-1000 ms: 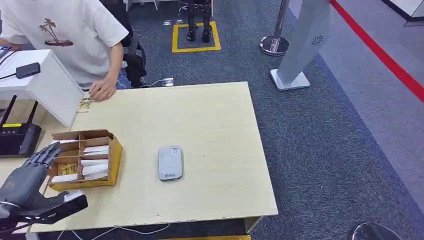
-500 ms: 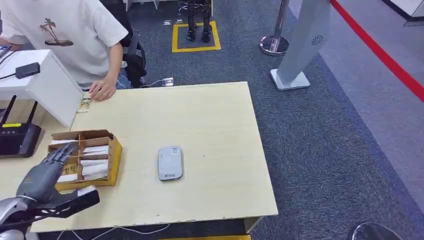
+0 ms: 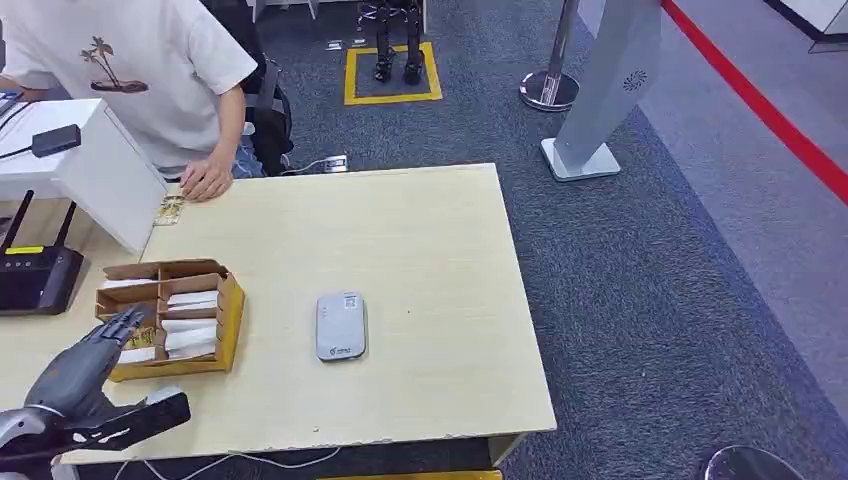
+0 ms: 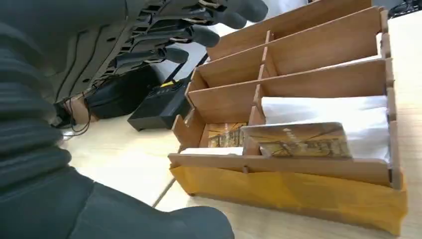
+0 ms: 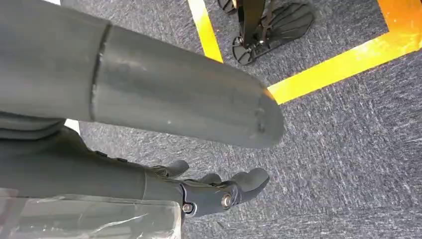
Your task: Pass the card to the sensor for recognition and then transmit it.
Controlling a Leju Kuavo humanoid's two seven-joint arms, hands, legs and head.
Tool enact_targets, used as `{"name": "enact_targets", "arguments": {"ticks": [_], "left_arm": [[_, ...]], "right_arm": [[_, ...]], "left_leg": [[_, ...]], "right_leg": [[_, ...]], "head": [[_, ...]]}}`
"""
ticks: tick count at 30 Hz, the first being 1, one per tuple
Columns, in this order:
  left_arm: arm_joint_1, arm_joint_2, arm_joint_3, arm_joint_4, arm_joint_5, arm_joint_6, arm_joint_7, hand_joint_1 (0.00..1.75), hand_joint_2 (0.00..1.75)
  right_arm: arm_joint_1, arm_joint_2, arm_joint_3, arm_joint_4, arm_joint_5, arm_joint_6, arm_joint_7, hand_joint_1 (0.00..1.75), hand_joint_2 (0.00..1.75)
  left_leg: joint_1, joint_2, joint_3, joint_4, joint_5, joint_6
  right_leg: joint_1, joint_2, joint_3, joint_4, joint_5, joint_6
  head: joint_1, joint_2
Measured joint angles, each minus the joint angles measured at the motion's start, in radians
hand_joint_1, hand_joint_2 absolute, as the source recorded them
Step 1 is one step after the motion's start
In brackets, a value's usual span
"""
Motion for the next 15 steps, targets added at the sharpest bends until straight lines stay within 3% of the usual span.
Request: {"name": "enact_targets", "arguments": {"ticks": [15], "left_arm": [[-0.033, 0.011, -0.014, 0.005, -0.014, -0.018, 0.017, 0.0, 1.75]], "right_arm": [[-0.003, 0.0, -0.008, 0.0, 0.028, 0.0, 0.003, 0.0, 0.0]], "left_leg": [[0.0, 0.0, 0.0, 0.0, 0.0, 0.0]], "right_leg": [[0.0, 0.0, 0.0, 0.0, 0.0, 0.0]], "head": [[0.0, 0.0]]}}
